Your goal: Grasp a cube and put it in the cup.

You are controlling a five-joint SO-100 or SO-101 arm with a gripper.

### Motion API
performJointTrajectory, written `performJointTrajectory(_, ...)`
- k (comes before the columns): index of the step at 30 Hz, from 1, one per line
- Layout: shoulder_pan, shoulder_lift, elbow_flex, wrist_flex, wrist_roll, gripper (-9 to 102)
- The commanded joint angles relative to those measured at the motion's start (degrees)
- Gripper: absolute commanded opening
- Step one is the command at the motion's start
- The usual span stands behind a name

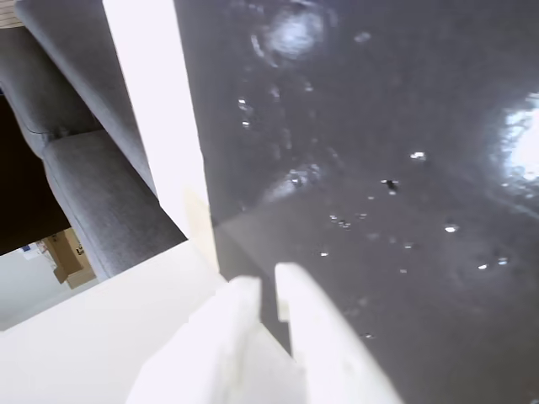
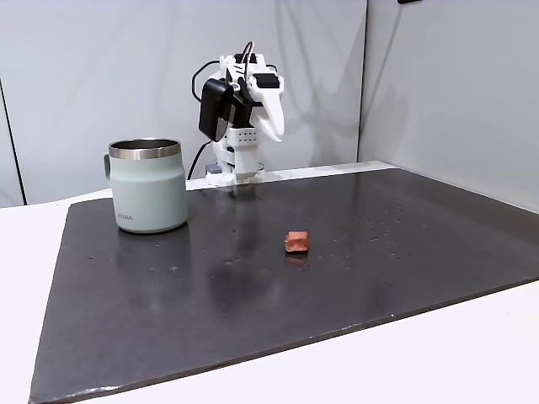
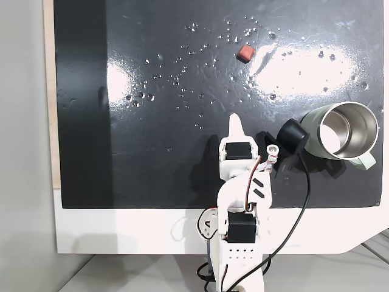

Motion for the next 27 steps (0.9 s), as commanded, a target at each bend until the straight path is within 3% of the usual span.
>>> performJointTrajectory(1, 0.44, -9.05, -10.46, -0.62, 0.09, 0)
performJointTrajectory(11, 2.29, -45.44, -42.54, 4.31, 8.70, 0)
performJointTrajectory(27, 3.96, -76.82, -76.64, 18.98, 17.40, 0)
